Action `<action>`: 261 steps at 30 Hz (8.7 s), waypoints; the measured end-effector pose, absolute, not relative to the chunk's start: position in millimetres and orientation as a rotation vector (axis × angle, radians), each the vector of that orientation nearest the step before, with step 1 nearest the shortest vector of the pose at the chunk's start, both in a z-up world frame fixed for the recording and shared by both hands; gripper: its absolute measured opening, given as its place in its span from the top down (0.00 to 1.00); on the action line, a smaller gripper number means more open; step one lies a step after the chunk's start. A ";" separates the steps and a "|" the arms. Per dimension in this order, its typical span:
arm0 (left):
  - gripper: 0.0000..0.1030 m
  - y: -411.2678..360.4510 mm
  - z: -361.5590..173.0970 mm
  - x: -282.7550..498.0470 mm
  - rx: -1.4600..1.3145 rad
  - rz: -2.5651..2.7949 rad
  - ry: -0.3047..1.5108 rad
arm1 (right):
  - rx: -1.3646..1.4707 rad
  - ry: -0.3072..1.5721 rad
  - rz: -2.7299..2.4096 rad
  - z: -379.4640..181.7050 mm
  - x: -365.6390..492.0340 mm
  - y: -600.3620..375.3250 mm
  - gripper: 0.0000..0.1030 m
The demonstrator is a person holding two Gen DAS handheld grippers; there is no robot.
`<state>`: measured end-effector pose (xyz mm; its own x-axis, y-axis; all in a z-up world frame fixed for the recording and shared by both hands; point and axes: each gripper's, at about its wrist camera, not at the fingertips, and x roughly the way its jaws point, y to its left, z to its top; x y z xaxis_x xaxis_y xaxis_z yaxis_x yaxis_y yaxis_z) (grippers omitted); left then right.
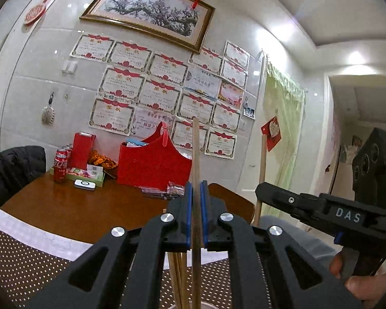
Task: Organize utensils
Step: 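Lift the right tool's chopstick over the pink cup while the left tool lifts its own, then open the right tool to drop its chopstick into the cup while the left tool opens too, then move both open tools back down to the chopstick pile, then close the right tool on a chopstick while the left tool grasps another, then lift the right tool's chopstick over the pink cup while the left tool lifts its own, then open the right tool over the cup while the left tool releases its chopstick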
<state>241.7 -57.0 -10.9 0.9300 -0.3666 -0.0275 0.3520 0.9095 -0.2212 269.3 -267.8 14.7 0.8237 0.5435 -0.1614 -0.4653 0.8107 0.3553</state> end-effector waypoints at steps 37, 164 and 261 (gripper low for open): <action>0.30 -56.6 -26.5 253.9 -0.151 -0.294 0.204 | 0.345 0.402 0.499 -5.6 284.3 -275.7 0.06; 0.26 11.0 -182.1 143.3 0.091 -0.091 0.934 | -0.254 0.925 0.438 -183.8 179.8 -155.9 0.28; 0.28 -46.8 -19.2 257.7 -0.175 -0.314 0.125 | 0.452 0.239 0.461 -22.8 289.9 -281.1 0.06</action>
